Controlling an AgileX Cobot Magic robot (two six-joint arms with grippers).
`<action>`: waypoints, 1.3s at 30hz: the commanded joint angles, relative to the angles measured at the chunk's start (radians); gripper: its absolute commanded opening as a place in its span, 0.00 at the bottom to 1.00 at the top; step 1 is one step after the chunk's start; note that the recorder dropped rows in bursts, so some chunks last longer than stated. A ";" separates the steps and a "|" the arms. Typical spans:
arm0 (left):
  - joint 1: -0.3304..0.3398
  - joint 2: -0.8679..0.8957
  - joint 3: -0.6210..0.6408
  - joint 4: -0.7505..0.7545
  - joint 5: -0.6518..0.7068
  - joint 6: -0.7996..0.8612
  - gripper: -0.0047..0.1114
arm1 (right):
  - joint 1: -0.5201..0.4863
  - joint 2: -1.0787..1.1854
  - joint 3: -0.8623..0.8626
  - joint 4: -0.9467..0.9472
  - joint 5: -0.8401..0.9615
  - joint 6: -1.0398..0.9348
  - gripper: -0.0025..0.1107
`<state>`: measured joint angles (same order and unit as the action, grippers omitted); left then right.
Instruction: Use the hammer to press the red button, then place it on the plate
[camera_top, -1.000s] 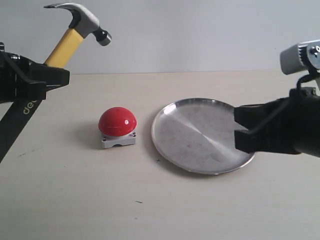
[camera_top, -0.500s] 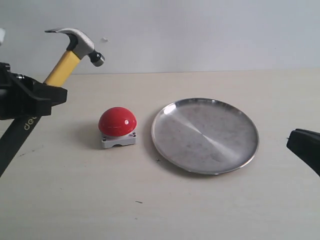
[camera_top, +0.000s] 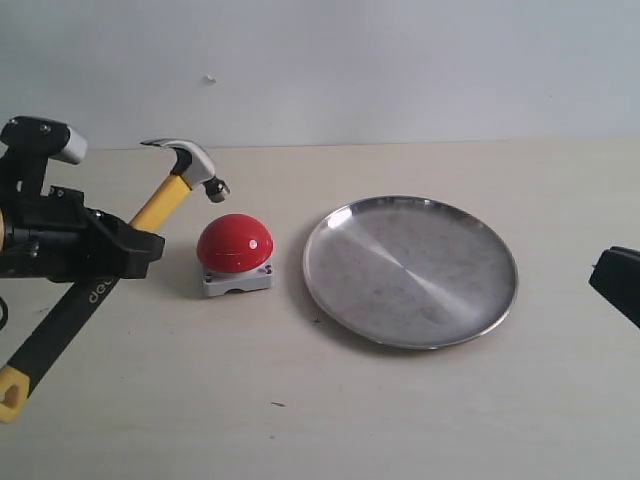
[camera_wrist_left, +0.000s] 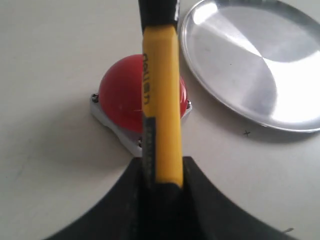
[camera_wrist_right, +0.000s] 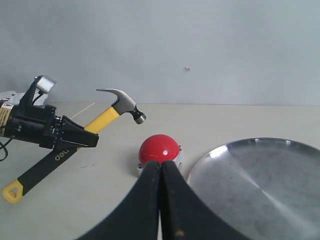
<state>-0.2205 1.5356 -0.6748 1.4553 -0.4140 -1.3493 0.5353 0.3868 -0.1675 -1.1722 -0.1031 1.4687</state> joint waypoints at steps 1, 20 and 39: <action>-0.001 0.006 -0.003 -0.085 -0.033 0.049 0.04 | 0.000 -0.003 0.003 0.001 -0.005 -0.001 0.02; -0.001 -0.463 -0.033 -0.068 -0.050 0.007 0.04 | 0.000 -0.003 0.003 0.001 -0.005 -0.001 0.02; -0.001 0.205 -0.038 -0.110 -0.017 0.125 0.04 | 0.000 -0.003 0.003 0.001 -0.005 -0.001 0.02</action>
<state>-0.2205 1.6560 -0.6964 1.3842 -0.4030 -1.2417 0.5353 0.3868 -0.1675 -1.1722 -0.1031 1.4687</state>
